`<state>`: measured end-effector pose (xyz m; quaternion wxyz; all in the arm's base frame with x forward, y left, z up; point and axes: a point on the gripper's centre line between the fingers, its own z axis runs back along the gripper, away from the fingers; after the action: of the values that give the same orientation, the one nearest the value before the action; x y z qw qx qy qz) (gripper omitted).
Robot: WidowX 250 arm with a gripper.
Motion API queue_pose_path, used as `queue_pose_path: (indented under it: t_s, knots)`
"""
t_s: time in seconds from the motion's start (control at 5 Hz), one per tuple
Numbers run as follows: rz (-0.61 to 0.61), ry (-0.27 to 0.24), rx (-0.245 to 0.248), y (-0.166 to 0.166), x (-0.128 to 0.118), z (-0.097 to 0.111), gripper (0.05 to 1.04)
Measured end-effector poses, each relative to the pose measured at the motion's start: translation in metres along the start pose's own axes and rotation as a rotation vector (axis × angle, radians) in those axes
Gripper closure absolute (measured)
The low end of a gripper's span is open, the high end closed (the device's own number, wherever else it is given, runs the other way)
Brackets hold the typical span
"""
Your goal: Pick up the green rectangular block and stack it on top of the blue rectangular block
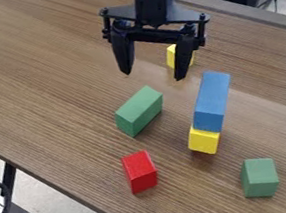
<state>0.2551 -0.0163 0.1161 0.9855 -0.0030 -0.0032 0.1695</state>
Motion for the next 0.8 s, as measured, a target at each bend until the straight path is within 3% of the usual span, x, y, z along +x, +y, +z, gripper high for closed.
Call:
queue_pose_path:
  t_s: [0.2,0.4,0.6,0.8]
  knots:
    - [0.0,0.021,0.009,0.001,-0.003,-0.006,0.083]
    - [0.214,0.012,0.076,0.012,-0.004,-0.007,0.083]
    - [0.349,0.03,0.118,0.025,-0.005,-0.006,0.083]
    - [0.24,0.14,0.112,0.039,0.003,-0.018,0.083]
